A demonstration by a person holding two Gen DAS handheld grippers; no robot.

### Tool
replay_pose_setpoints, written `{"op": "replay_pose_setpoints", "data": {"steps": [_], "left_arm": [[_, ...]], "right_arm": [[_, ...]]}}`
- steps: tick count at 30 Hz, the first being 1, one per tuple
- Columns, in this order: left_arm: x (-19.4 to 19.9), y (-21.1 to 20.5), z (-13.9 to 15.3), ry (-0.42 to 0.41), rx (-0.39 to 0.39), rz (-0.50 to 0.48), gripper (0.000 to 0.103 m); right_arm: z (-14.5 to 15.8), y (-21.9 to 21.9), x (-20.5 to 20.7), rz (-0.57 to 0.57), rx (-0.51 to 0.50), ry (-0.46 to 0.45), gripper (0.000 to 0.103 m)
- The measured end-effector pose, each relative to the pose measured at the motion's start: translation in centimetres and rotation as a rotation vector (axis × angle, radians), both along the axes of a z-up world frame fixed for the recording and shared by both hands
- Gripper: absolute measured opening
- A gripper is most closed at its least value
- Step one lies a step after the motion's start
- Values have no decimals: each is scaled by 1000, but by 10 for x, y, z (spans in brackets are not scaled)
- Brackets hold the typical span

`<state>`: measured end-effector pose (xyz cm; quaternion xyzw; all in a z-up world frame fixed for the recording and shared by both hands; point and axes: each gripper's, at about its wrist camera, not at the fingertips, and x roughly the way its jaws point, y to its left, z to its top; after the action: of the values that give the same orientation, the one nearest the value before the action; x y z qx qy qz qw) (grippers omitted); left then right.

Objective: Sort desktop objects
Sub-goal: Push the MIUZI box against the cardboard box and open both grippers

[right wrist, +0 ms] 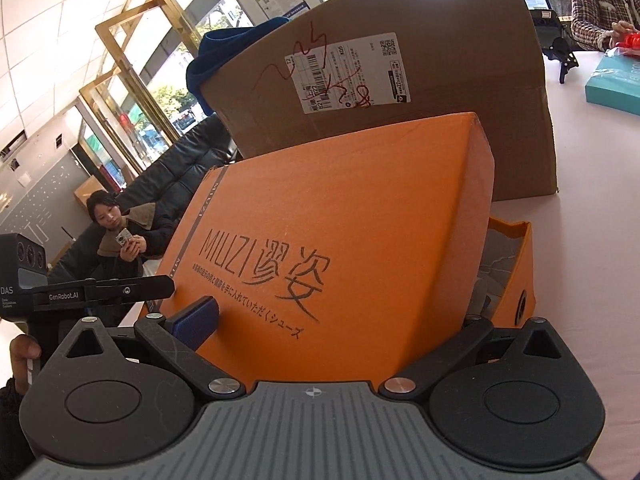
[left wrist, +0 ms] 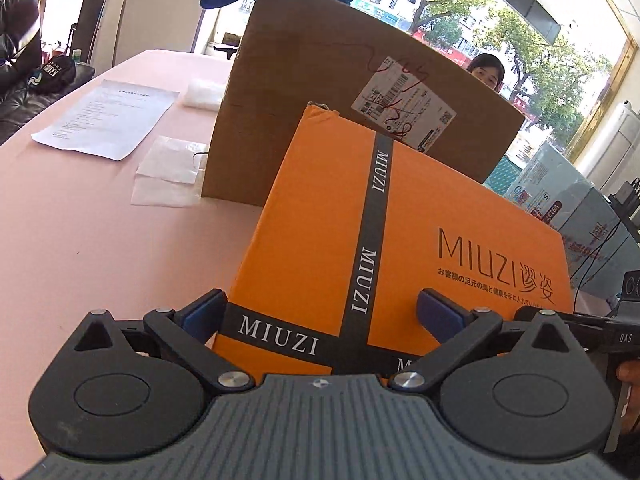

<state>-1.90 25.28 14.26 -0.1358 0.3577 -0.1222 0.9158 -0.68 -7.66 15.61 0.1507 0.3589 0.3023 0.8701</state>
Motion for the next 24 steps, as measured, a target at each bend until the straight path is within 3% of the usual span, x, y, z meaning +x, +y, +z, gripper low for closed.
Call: {"op": "replay_pose_setpoints", "data": {"steps": [5, 11, 17, 19, 22, 24], "left_arm": [[8, -5, -7, -2, 54, -8, 92], [19, -13, -24, 19, 113, -23, 93], [18, -7, -29, 20, 82, -8, 94], [8, 2, -25, -7, 55, 21, 93], [-30, 32, -16, -90, -56, 22, 93], [-53, 47, -16, -93, -70, 33, 93]], "right_arm": [[-25, -1, 6, -2, 8, 53, 103], [-21, -4, 2, -63, -116, 18, 103], [-11, -16, -10, -146, -240, -41, 103], [-16, -24, -14, -144, -230, -27, 103], [-33, -33, -19, -121, -196, 11, 103], [-41, -39, -21, -129, -148, 6, 103]]}}
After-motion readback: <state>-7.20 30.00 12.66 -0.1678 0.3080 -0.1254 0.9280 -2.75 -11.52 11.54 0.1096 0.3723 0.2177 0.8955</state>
